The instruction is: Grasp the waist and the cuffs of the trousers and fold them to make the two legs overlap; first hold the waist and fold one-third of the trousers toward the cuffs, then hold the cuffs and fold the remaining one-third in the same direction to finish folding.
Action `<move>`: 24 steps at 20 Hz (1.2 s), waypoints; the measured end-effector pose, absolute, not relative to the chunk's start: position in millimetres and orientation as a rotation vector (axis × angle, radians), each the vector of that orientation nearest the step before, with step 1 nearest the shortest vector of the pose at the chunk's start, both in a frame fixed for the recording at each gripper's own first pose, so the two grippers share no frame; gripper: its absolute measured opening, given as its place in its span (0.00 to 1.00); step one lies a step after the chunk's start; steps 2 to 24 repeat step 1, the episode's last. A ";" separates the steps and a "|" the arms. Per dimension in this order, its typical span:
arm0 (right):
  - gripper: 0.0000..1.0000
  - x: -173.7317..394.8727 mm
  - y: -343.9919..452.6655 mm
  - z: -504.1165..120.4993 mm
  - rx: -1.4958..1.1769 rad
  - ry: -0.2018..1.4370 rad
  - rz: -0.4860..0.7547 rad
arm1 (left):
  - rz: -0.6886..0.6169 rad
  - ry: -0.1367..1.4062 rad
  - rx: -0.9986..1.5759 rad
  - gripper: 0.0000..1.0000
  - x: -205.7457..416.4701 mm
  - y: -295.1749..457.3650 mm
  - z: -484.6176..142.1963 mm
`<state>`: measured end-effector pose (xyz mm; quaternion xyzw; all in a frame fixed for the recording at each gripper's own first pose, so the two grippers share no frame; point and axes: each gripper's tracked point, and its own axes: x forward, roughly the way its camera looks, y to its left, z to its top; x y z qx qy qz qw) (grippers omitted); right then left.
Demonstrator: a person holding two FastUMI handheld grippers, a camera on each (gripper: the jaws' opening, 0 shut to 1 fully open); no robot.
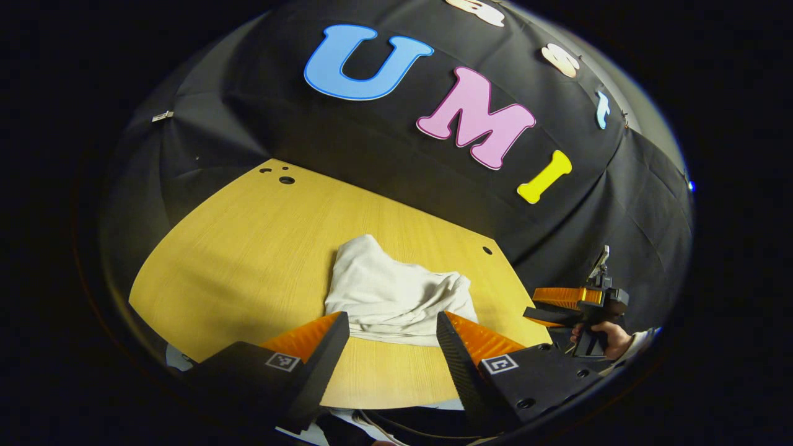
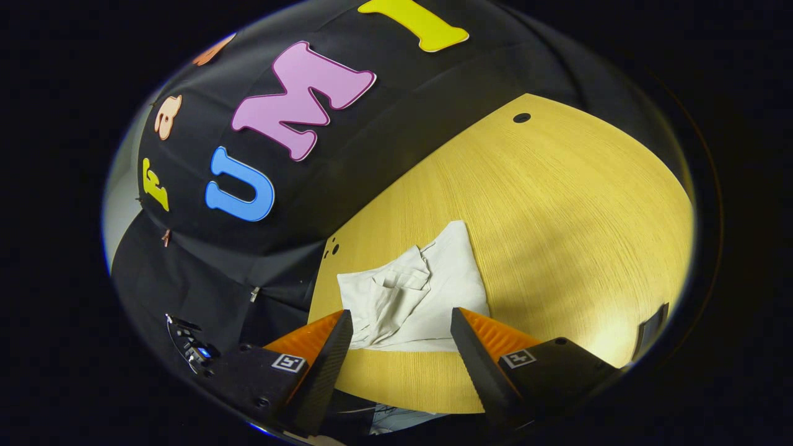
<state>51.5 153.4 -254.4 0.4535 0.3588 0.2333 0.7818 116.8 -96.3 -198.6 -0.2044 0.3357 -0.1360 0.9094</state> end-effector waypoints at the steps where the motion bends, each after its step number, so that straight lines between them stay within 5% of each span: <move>1: 0.98 49.6 154.0 -252.1 0.975 0.770 0.503 | -0.281 0.691 -0.419 0.90 115.4 -94.1 -198.7; 24: 0.98 49.6 154.0 -252.1 0.975 0.770 0.503 | -0.281 0.691 -0.419 0.90 115.4 -94.1 -198.7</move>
